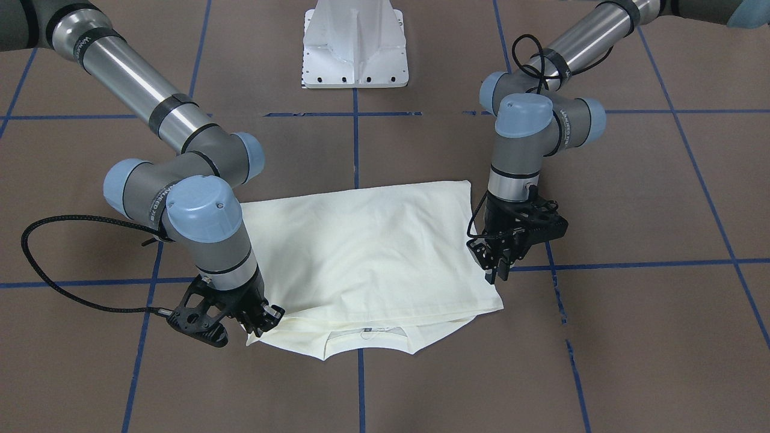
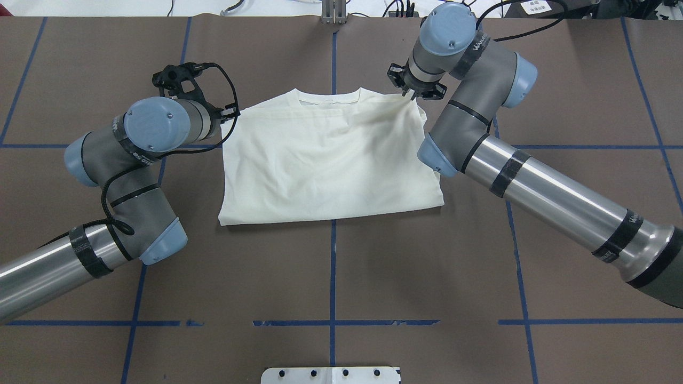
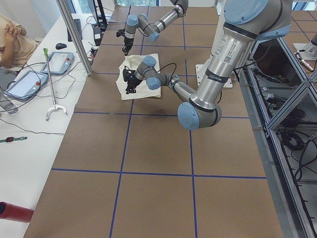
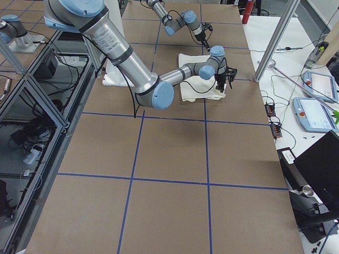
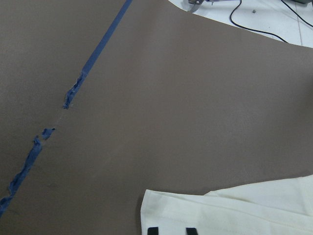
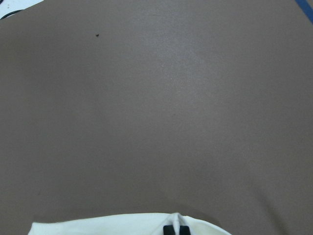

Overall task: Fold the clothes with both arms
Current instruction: 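Release the hem and move the right gripper to the folded shirt's side edge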

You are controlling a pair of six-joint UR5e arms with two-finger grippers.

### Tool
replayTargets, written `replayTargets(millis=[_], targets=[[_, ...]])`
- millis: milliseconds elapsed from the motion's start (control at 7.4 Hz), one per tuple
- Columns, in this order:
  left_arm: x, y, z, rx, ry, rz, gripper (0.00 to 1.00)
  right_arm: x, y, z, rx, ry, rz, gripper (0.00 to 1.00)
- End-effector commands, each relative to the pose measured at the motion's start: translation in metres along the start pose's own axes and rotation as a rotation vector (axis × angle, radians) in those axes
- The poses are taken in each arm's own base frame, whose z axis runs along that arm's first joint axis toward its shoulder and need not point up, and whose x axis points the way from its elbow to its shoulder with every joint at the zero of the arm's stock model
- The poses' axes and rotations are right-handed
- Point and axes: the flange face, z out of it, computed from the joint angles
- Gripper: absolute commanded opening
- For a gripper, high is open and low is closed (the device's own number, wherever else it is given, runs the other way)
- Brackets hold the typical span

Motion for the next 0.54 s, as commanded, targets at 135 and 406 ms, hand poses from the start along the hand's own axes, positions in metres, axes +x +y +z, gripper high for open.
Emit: replayTargets(millis=[135, 406], targets=[[0.006, -0.003, -0.022, 0.003, 0.039, -0.006, 0.47, 0.059, 0.020, -0.046, -0.079, -0.120, -0.021, 0.68], [0.007, 0.000, -0.023, 0.000, 0.042, -0.007, 0.50, 0.114, 0.085, -0.067, -0.134, -0.142, 0.051, 0.75]])
